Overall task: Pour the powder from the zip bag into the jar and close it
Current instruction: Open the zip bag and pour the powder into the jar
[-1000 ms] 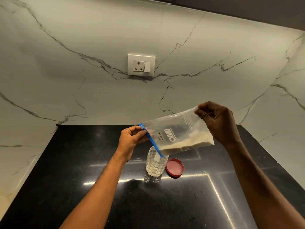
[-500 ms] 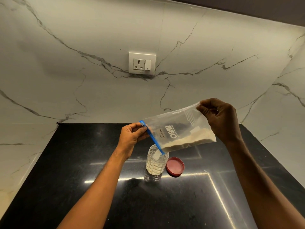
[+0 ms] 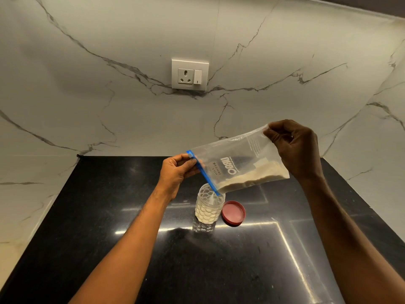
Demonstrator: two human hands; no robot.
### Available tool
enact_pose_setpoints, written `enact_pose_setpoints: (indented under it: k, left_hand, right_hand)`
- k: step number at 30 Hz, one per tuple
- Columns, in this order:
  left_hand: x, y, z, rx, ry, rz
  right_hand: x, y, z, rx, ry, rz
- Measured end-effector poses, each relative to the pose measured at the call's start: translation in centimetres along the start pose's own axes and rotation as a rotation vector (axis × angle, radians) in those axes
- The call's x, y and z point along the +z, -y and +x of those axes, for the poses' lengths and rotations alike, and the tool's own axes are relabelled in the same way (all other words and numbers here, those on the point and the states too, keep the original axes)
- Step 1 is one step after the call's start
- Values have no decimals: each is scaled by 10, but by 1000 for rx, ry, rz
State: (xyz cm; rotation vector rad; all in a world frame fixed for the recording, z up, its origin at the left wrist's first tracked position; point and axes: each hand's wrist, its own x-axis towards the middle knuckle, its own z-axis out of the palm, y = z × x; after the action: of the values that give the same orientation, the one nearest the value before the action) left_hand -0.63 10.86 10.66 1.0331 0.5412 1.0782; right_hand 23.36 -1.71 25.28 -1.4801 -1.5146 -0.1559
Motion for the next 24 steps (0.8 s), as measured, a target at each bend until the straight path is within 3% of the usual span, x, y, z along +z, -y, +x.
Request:
enact_pose_setpoints:
  k: [24]
  left_hand:
    - [-2, 5, -2, -6, 1, 25]
  right_hand:
    - [7, -1, -7, 2, -54, -5]
